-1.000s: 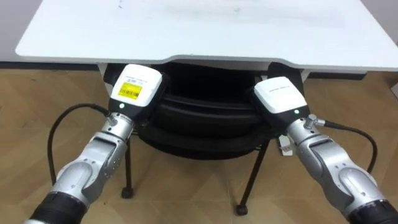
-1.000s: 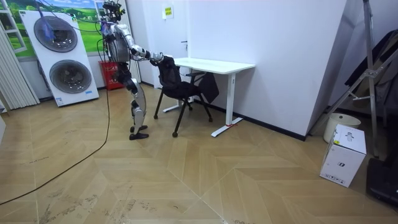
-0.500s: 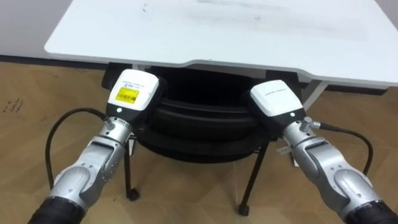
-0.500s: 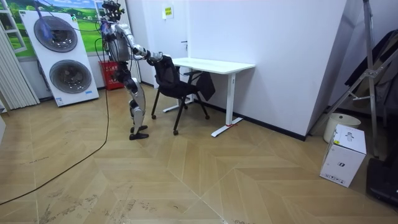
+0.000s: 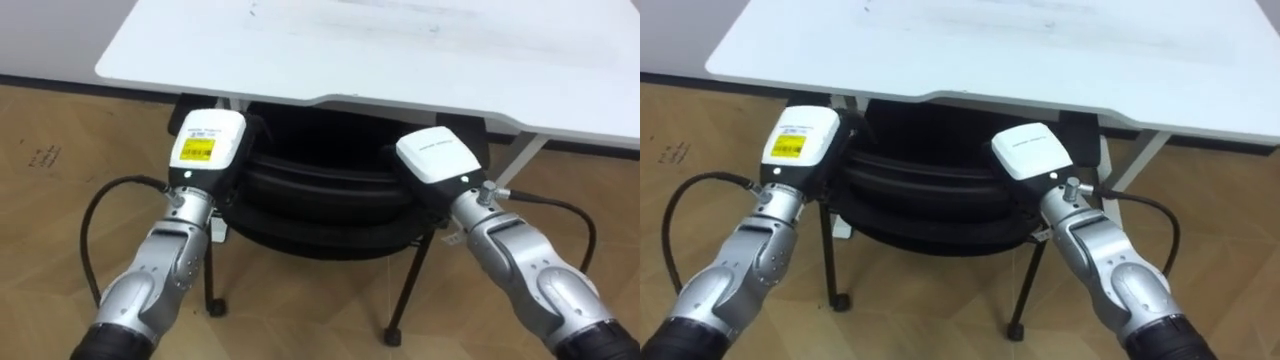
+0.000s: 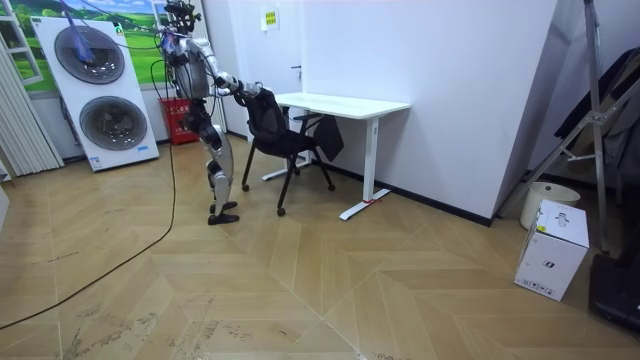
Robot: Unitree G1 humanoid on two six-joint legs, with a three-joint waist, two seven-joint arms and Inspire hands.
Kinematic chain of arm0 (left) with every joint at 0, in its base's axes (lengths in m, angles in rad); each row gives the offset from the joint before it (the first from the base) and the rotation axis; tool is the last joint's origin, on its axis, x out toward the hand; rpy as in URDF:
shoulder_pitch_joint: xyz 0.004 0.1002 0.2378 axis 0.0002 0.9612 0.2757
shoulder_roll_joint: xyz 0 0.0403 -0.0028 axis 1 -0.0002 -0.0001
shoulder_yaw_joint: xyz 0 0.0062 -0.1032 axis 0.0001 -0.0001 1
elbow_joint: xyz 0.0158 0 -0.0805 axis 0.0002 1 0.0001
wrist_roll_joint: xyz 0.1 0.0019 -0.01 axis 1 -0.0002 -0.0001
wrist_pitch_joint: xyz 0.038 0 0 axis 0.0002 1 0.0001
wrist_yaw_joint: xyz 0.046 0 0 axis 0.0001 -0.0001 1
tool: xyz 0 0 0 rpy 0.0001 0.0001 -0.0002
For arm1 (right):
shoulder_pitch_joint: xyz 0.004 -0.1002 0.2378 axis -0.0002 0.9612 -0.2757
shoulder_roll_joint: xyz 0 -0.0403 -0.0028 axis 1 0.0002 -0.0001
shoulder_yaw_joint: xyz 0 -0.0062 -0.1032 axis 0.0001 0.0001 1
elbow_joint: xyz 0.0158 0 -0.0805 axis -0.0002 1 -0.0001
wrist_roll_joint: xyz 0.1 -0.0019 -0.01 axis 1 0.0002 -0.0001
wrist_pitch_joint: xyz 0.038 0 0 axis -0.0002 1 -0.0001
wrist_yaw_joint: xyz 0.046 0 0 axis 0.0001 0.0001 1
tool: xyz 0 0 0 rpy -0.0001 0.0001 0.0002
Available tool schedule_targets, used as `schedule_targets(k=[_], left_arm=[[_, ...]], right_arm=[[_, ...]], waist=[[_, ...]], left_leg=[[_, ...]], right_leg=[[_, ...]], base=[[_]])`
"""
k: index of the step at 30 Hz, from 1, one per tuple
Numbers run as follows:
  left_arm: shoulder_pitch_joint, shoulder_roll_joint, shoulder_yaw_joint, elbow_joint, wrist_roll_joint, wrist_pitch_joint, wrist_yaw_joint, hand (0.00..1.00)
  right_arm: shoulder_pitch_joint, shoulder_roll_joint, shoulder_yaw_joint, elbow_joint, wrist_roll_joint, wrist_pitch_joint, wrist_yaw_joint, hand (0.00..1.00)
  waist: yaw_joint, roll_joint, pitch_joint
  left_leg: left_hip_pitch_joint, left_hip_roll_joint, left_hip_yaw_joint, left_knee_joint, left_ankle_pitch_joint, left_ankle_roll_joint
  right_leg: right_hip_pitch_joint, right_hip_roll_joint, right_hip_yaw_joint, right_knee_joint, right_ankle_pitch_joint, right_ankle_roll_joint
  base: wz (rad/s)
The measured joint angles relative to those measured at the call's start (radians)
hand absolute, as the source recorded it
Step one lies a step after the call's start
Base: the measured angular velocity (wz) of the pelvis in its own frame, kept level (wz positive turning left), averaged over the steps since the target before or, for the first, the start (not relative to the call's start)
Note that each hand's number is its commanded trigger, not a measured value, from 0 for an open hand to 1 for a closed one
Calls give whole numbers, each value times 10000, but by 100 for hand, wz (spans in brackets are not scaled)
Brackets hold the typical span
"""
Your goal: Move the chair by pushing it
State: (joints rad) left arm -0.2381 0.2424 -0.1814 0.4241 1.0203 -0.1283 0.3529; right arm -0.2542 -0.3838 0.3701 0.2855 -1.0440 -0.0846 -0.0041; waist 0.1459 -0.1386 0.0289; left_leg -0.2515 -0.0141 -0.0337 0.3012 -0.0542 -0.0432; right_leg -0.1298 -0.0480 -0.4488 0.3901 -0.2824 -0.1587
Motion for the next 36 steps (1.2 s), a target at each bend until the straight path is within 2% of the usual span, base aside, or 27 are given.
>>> schedule_targets(k=[3, 6, 11, 13, 16, 24, 28, 33, 34, 35, 36], left_arm=[[147, -59, 11, -185, -213, 90, -151, 0], [248, -245, 51, -233, -491, 184, -266, 0], [322, -294, 94, -259, -1392, 134, -340, 0], [329, -285, 102, -300, -1465, 146, -380, 0], [339, -289, 141, -308, -1559, 173, -506, 0], [342, -295, 466, -615, -1639, 172, -645, 0], [343, -268, 1289, -971, -1668, 148, -671, 0], [369, -98, 2639, -1163, -1859, 112, -734, 0], [381, -21, 2975, -1155, -1855, 84, -734, 0], [386, 57, 3400, -1250, -1844, -59, -733, 0], [382, 88, 3717, -1438, -1859, -188, -680, 0]], right_arm=[[0, 1, 0, -37, 249, 97, 222, 0], [12, 6, -1, -95, 297, 134, 459, 0], [14, -7, -28, -230, 368, 118, 756, 0], [14, -9, -40, -265, 405, 114, 809, 0], [15, -7, -119, -271, 662, 105, 825, 0], [20, -48, -673, -370, 1061, -273, 979, 0], [23, -92, -1499, -841, 1421, -556, 1063, 0], [53, -884, -2370, -1475, 2354, -945, 1064, 0], [53, -1041, -2952, -1851, 2573, -1069, 1024, 0], [48, -1271, -3897, -2394, 2704, -1128, 627, 0], [32, -1464, -4460, -2645, 2901, -1160, 325, 0]], waist=[[-1, 26, -5], [-12, 135, 17], [-200, 328, -28], [-289, 350, -41], [-337, 494, -86], [-484, 575, -116], [-755, 592, -124], [-1284, 604, -126], [-1387, 604, -126], [-1391, 626, -123], [-1372, 646, -115]], left_leg=[[86, 5, 0, 0, -1, 0], [284, -8, 4, -38, -5, 3], [413, -2, 54, -279, 21, 40], [413, -2, 52, -277, 38, 46], [386, 12, 50, -290, 40, 48], [357, 2, 33, -310, 40, 49], [390, -5, 29, -343, 76, 101], [432, 12, 95, -437, 131, 180], [472, 18, 194, -496, 149, 205], [494, 27, 283, -513, 146, 211], [498, 24, 292, -520, 139, 221]], right_leg=[[157, 36, -27, -151, 30, 16], [422, 66, -23, -327, 74, 62], [574, 83, -215, -510, 110, 87], [581, 95, -249, -546, 114, 90], [586, 130, -240, -632, 175, 99], [558, 132, -234, -651, 219, 124], [570, 131, -233, -648, 252, 140], [592, 163, -149, -808, 430, 178], [593, 159, -85, -812, 464, 199], [594, 171, 30, -864, 502, 226], [597, 174, 63, -924, 522, 248]], base=[[1], [0], [8], [10], [2], [0], [0], [-7], [-21], [-21], [-17]])
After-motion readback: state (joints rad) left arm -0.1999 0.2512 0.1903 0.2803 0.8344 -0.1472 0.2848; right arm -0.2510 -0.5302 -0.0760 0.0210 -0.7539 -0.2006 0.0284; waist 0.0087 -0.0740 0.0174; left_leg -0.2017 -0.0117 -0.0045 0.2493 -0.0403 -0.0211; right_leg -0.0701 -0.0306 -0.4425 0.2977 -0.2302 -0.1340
